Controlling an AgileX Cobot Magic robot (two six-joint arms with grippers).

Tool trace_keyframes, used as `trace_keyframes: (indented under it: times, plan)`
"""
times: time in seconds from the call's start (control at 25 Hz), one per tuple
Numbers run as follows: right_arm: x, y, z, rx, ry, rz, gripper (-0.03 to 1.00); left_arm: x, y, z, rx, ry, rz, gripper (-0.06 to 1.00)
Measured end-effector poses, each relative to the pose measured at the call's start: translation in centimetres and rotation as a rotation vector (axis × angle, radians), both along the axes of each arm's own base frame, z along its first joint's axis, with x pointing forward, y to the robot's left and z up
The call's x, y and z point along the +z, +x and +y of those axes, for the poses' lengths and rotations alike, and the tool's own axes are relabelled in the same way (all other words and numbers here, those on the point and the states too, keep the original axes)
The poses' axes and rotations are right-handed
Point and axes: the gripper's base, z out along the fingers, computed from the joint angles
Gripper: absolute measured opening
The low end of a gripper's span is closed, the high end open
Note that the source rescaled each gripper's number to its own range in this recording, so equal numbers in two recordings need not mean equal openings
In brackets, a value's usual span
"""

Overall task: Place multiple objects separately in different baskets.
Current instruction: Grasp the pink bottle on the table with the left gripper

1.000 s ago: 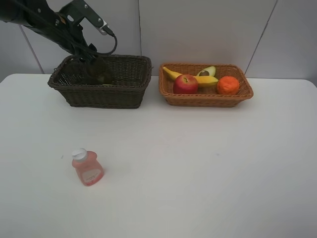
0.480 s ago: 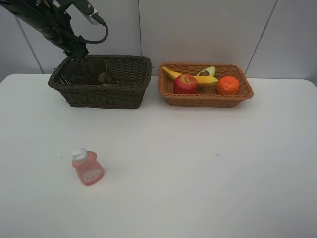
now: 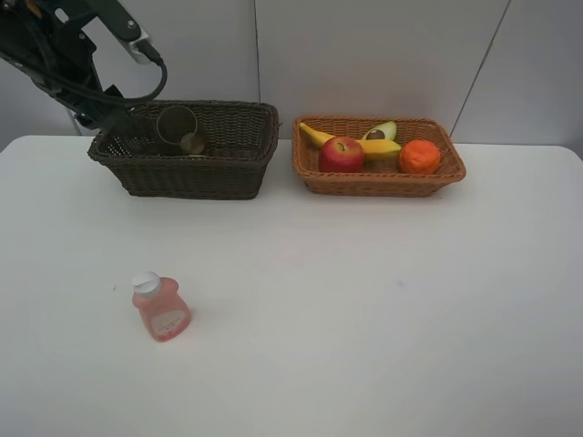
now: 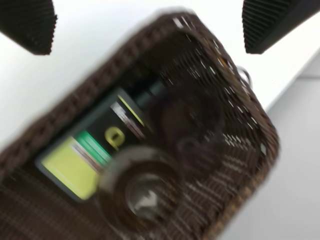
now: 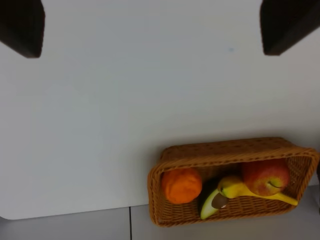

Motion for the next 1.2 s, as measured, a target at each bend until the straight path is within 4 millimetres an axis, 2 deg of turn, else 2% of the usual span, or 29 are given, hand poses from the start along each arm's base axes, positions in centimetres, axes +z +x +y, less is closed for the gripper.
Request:
trace_keyframes:
  times: [0.16, 0.32, 0.48, 1.0, 1.2]
  plan:
    - [0.0, 0.0, 0.0, 0.000, 0.000, 0.000, 0.85, 0.5, -2.0, 0.1, 0.012, -0.028, 0.083, 0.99]
    - [0.0, 0.0, 0.0, 0.000, 0.000, 0.000, 0.85, 0.7, -3.7, -0.9, -0.021, -0.030, 0.179, 0.99]
    - [0.0, 0.0, 0.0, 0.000, 0.000, 0.000, 0.85, 0.5, -4.9, -2.4, -0.071, -0.021, 0.261, 0.99]
    - [0.0, 0.0, 0.0, 0.000, 0.000, 0.000, 0.85, 0.4, -7.9, -8.1, -0.228, -0.074, 0.362, 0.99]
    - [0.0, 0.0, 0.0, 0.000, 0.000, 0.000, 0.85, 0.3, -9.2, -9.6, -0.278, -0.076, 0.422, 0.99]
